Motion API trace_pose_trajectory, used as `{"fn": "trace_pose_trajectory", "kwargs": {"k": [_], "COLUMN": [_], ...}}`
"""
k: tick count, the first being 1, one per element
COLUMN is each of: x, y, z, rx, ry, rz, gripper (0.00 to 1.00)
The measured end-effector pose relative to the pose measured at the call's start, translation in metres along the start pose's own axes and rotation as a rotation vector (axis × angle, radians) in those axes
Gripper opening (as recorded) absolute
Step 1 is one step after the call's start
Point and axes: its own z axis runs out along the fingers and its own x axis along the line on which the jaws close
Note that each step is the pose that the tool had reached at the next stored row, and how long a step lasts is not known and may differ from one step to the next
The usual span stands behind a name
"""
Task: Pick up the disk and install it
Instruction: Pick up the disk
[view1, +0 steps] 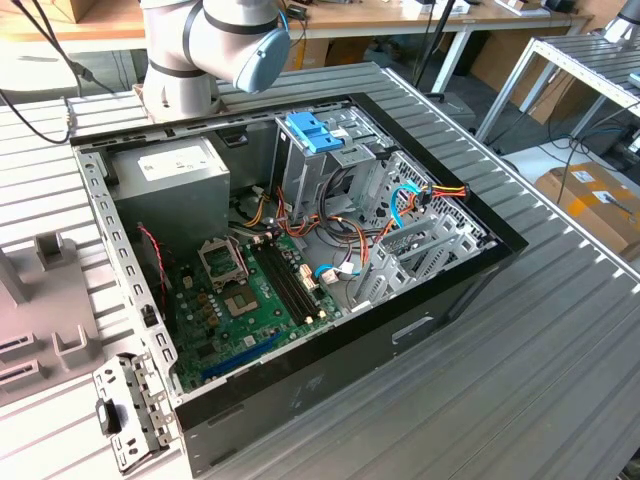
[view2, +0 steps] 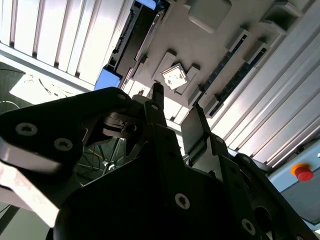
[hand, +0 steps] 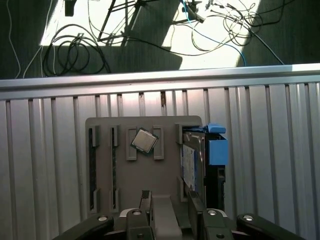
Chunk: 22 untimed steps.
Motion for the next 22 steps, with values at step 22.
{"fn": "trace_pose_trajectory", "kwargs": {"k": [22], "x": [0.0004], "y": [0.0058], "z": [0.0031], "rx": [0.0], "ry": [0.0], "rz": [0.0], "gripper": [0.42]}}
